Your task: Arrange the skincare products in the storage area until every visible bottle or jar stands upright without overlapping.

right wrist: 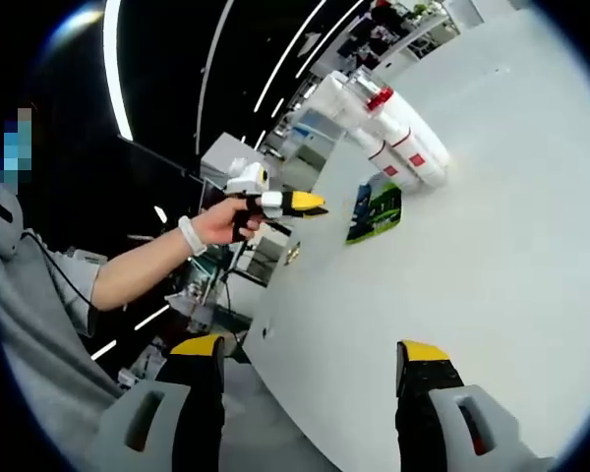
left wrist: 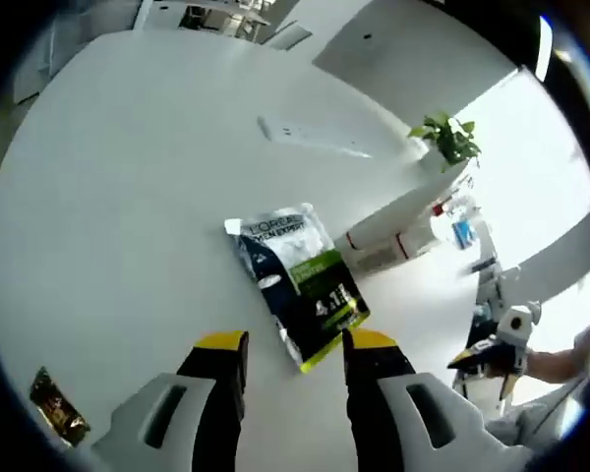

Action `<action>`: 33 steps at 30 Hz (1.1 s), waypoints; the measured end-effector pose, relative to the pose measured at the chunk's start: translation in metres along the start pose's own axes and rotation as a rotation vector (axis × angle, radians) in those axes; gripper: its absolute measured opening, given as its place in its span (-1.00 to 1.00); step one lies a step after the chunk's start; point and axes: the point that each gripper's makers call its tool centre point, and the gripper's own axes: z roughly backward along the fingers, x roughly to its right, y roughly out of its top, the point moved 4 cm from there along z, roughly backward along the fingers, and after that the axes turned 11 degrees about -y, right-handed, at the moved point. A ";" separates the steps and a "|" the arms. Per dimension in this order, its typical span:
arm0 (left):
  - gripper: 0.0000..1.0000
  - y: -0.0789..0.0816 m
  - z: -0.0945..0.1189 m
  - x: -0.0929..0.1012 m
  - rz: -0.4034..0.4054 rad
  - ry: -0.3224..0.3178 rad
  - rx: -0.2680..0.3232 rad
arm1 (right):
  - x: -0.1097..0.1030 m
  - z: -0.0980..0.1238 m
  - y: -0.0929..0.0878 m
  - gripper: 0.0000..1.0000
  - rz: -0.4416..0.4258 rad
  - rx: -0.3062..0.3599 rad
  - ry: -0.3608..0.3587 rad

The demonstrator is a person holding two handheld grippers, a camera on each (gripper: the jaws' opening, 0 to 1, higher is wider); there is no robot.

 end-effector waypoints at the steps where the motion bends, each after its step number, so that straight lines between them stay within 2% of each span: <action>1: 0.10 -0.007 0.007 -0.006 -0.012 0.017 -0.033 | 0.000 -0.001 -0.001 0.36 0.001 -0.004 0.002; 3: 0.13 -0.018 0.022 -0.018 -0.050 0.053 -0.094 | -0.002 -0.003 -0.004 0.36 0.002 -0.015 0.014; 6: 0.10 -0.033 0.053 -0.048 -0.161 0.162 -0.184 | -0.002 -0.004 -0.007 0.35 0.016 -0.037 0.017; 8: 0.23 -0.037 0.069 -0.064 -0.210 0.215 -0.221 | -0.001 -0.005 -0.006 0.35 0.015 -0.036 0.018; 11: 0.36 -0.045 0.090 -0.082 -0.339 0.260 -0.317 | 0.000 -0.004 -0.002 0.36 0.006 -0.023 0.018; 13: 0.31 -0.051 0.102 -0.095 -0.397 0.301 -0.405 | 0.002 -0.004 -0.001 0.36 0.005 -0.022 0.016; 14: 0.29 -0.051 0.105 -0.101 -0.414 0.317 -0.423 | 0.003 -0.004 -0.002 0.35 0.006 -0.025 0.013; 15: 0.28 -0.052 0.107 -0.105 -0.421 0.317 -0.434 | 0.005 -0.004 -0.002 0.35 0.007 -0.031 0.009; 17: 0.30 -0.052 0.107 -0.112 -0.416 0.316 -0.419 | 0.006 -0.003 -0.002 0.35 0.008 -0.035 0.004; 19: 0.29 -0.052 0.107 -0.119 -0.448 0.324 -0.448 | 0.008 0.000 -0.001 0.35 0.008 -0.033 -0.002; 20: 0.28 -0.053 0.107 -0.121 -0.493 0.312 -0.483 | 0.009 0.001 0.000 0.35 0.006 -0.032 -0.005; 24: 0.29 -0.054 0.094 -0.117 -0.584 0.221 -0.506 | 0.016 0.006 -0.002 0.35 -0.004 -0.024 -0.025; 25: 0.27 -0.056 0.093 -0.119 -0.621 0.213 -0.537 | 0.017 0.006 -0.002 0.35 -0.002 -0.024 -0.030; 27: 0.21 -0.062 0.096 -0.128 -0.652 0.235 -0.621 | 0.018 0.005 -0.004 0.34 -0.002 -0.029 -0.035; 28: 0.17 -0.064 0.097 -0.131 -0.659 0.241 -0.642 | 0.018 0.004 -0.004 0.34 -0.003 -0.035 -0.033; 33: 0.04 -0.069 0.098 -0.139 -0.673 0.245 -0.657 | 0.012 -0.003 -0.005 0.34 0.006 -0.045 -0.016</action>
